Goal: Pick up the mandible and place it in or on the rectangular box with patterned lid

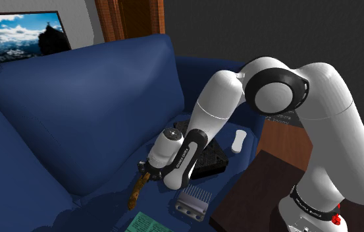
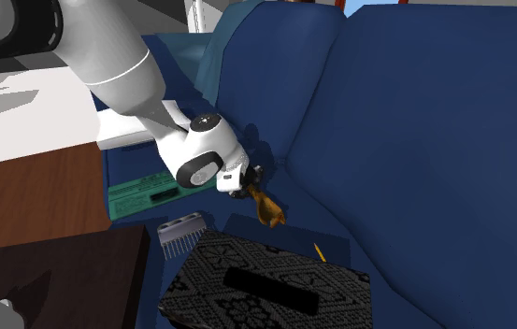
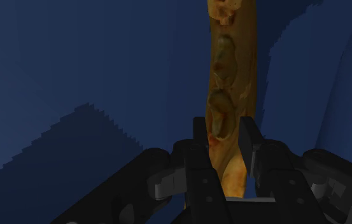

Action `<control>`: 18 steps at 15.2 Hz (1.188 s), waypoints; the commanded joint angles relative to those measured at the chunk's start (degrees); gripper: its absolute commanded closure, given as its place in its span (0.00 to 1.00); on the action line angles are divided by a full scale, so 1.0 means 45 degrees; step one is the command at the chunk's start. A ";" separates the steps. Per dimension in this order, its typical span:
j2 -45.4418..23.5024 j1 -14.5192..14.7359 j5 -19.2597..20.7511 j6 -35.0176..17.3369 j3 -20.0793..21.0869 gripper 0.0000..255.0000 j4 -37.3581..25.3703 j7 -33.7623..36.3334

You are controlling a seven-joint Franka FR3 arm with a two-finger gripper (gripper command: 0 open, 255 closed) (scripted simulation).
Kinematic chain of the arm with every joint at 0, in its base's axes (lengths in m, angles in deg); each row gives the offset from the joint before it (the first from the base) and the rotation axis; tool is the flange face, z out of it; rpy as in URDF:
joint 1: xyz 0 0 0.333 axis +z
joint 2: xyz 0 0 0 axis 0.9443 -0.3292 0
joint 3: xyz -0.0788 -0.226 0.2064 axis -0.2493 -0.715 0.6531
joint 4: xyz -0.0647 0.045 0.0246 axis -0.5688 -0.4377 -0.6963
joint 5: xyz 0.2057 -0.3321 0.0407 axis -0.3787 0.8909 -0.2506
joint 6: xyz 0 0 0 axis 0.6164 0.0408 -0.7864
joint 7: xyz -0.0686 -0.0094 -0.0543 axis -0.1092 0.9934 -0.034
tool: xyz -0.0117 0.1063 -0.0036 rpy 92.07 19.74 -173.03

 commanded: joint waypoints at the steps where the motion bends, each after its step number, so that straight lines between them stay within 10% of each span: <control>1: -0.0002 0.0000 0.0000 0.0001 0.0000 1.00 0.0001 0.0000; 18: 0.1871 0.0103 -0.0047 0.1245 -0.0114 1.00 0.0626 0.0094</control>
